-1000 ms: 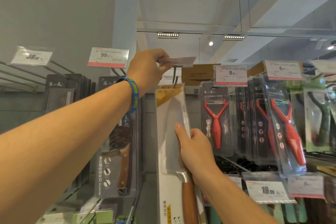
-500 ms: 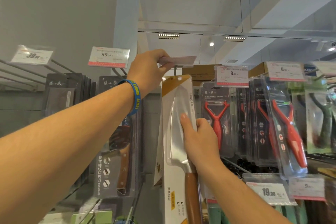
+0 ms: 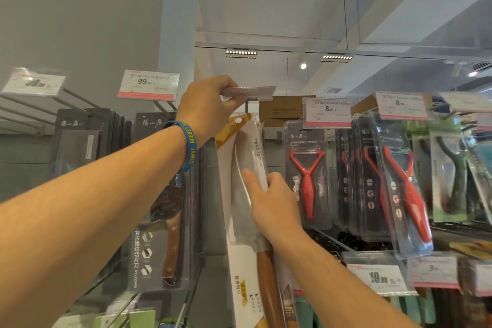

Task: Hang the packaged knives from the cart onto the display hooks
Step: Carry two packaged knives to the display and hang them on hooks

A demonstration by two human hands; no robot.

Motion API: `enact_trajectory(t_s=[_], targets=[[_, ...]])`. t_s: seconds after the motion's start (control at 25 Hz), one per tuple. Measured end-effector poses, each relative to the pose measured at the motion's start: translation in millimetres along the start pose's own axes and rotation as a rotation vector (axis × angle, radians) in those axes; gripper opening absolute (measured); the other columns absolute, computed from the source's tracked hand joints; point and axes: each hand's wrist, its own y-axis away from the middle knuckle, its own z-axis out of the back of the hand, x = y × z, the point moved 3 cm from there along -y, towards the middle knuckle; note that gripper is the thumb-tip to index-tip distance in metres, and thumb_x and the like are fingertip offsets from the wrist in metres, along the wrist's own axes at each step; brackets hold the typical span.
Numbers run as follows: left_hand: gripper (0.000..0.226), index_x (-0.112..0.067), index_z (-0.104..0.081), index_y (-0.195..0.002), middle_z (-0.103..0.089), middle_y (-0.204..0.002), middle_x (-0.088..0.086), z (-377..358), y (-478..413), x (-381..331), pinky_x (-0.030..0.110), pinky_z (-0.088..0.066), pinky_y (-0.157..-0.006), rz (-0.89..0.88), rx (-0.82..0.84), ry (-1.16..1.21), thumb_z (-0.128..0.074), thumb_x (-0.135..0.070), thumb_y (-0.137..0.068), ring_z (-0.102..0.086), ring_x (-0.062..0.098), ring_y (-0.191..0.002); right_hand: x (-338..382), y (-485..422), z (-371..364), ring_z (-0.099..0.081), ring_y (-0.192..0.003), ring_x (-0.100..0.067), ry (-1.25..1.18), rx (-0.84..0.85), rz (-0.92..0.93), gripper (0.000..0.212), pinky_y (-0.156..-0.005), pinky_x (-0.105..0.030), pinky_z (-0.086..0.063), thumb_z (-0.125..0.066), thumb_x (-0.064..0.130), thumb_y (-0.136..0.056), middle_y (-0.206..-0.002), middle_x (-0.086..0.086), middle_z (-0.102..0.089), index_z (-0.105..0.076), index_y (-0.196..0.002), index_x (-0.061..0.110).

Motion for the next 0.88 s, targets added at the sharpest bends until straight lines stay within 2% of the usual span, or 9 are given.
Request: enact_trajectory(t_s=[0.16,0.28,0.36,0.44,0.52,0.64,0.76,0.88], targets=[[0.023,-0.026,-0.069,-0.102,-0.068,-0.101,-0.007,3,4,-2,0.035,-0.057,-0.074,0.002,0.023,-0.024,-0.063,-0.046,-0.092,-0.065,0.017,-0.078,-5,1,8,-0.059,-0.076,-0.014,0.007,-0.025,-0.005,0.045,-0.063,-0.03,-0.044,-0.05,0.066,-0.096,-0.086,0.004,-0.062,-0.055,-0.099,0.022],[0.023,-0.026,-0.07,-0.104,-0.07,-0.106,-0.008,6,7,-4,0.034,-0.056,-0.075,-0.002,0.04,-0.014,-0.063,-0.045,-0.093,-0.063,0.013,-0.075,-4,2,14,-0.061,-0.076,-0.014,-0.057,-0.046,-0.008,0.045,-0.064,-0.03,-0.045,-0.051,0.065,-0.095,-0.087,0.003,-0.064,-0.058,-0.097,0.021],[0.023,-0.024,-0.07,-0.105,-0.07,-0.107,-0.008,8,8,-5,0.035,-0.057,-0.076,-0.004,0.054,-0.016,-0.063,-0.043,-0.093,-0.063,0.014,-0.076,-3,2,18,-0.065,-0.078,-0.013,-0.106,-0.039,-0.028,0.042,-0.065,-0.029,-0.051,-0.052,0.065,-0.095,-0.09,0.002,-0.066,-0.058,-0.096,0.023],[0.023,-0.024,-0.07,-0.105,-0.07,-0.108,-0.008,10,8,-7,0.038,-0.058,-0.078,-0.007,0.071,-0.03,-0.062,-0.042,-0.094,-0.063,0.014,-0.076,-6,3,24,-0.068,-0.085,-0.015,-0.15,-0.035,-0.051,0.041,-0.073,-0.035,-0.058,-0.053,0.064,-0.095,-0.096,0.001,-0.069,-0.059,-0.1,0.024],[0.023,-0.023,-0.07,-0.105,-0.07,-0.109,-0.008,12,6,-8,0.039,-0.058,-0.079,-0.003,0.091,-0.039,-0.061,-0.042,-0.095,-0.064,0.015,-0.076,-7,3,30,-0.068,-0.09,-0.018,-0.169,-0.068,-0.055,0.045,-0.08,-0.041,-0.058,-0.052,0.063,-0.096,-0.099,0.0,-0.068,-0.06,-0.105,0.02],[0.025,-0.023,-0.069,-0.106,-0.069,-0.109,-0.006,14,4,-9,0.034,-0.055,-0.076,0.0,0.101,-0.075,-0.059,-0.044,-0.096,-0.065,0.017,-0.079,-4,8,32,-0.065,-0.078,-0.013,-0.109,-0.05,-0.019,0.039,-0.067,-0.032,-0.054,-0.053,0.061,-0.096,-0.09,0.003,-0.066,-0.059,-0.096,0.022],[0.026,-0.022,-0.067,-0.108,-0.068,-0.107,-0.003,11,5,-12,0.031,-0.053,-0.075,0.007,0.101,-0.097,-0.058,-0.043,-0.096,-0.066,0.019,-0.081,-8,11,30,-0.067,-0.087,-0.018,-0.145,-0.019,-0.071,0.04,-0.08,-0.041,-0.058,-0.053,0.059,-0.097,-0.095,0.0,-0.068,-0.06,-0.099,0.02],[0.026,-0.022,-0.067,-0.109,-0.068,-0.109,-0.002,11,5,-14,0.032,-0.053,-0.075,0.023,0.105,-0.109,-0.058,-0.043,-0.096,-0.065,0.02,-0.082,-8,9,38,-0.066,-0.08,-0.016,-0.132,-0.066,-0.026,0.039,-0.072,-0.035,-0.056,-0.054,0.059,-0.097,-0.089,0.0,-0.067,-0.059,-0.094,0.02]])
